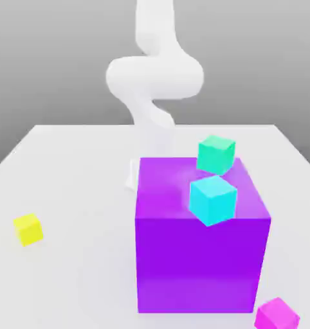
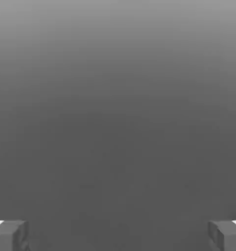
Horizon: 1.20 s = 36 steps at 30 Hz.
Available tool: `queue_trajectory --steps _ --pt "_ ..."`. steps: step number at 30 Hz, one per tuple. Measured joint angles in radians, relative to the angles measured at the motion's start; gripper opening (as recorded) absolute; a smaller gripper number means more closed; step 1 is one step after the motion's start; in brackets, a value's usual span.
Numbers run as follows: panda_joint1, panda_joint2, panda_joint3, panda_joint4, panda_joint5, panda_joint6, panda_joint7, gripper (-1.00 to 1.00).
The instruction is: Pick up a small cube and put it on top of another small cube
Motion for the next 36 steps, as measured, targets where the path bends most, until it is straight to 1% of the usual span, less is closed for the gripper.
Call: queue_trajectory --steps 7,13,17,20,21,23,27,28,33,34,36 --pt "-0.144 0.258 -0.127 -0.133 -0.042 0.156 0.024 0.0" --pt "-0.256 0.473 -0.25 -0.245 -0.04 0.286 0.018 0.0" --pt "-0.322 0.621 -0.335 -0.319 0.003 0.374 -0.016 0.0" --pt "-0.396 0.737 -0.37 -0.375 0.079 0.439 -0.073 0.0" --pt "-0.418 0.776 -0.368 -0.386 0.115 0.461 -0.1 0.0" --pt "-0.458 0.852 -0.321 -0.385 0.202 0.512 -0.164 0.0" --pt "-0.585 0.997 -0.164 -0.356 0.35 0.621 -0.277 0.0" --pt "-0.612 1.024 -0.132 -0.35 0.371 0.643 -0.293 -1.0" --pt "-0.613 1.024 -0.132 -0.35 0.368 0.642 -0.29 -1.0" --pt "-0.627 1.037 -0.116 -0.347 0.377 0.653 -0.298 -1.0" --pt "-0.601 1.003 -0.15 -0.356 0.344 0.626 -0.271 -1.0"
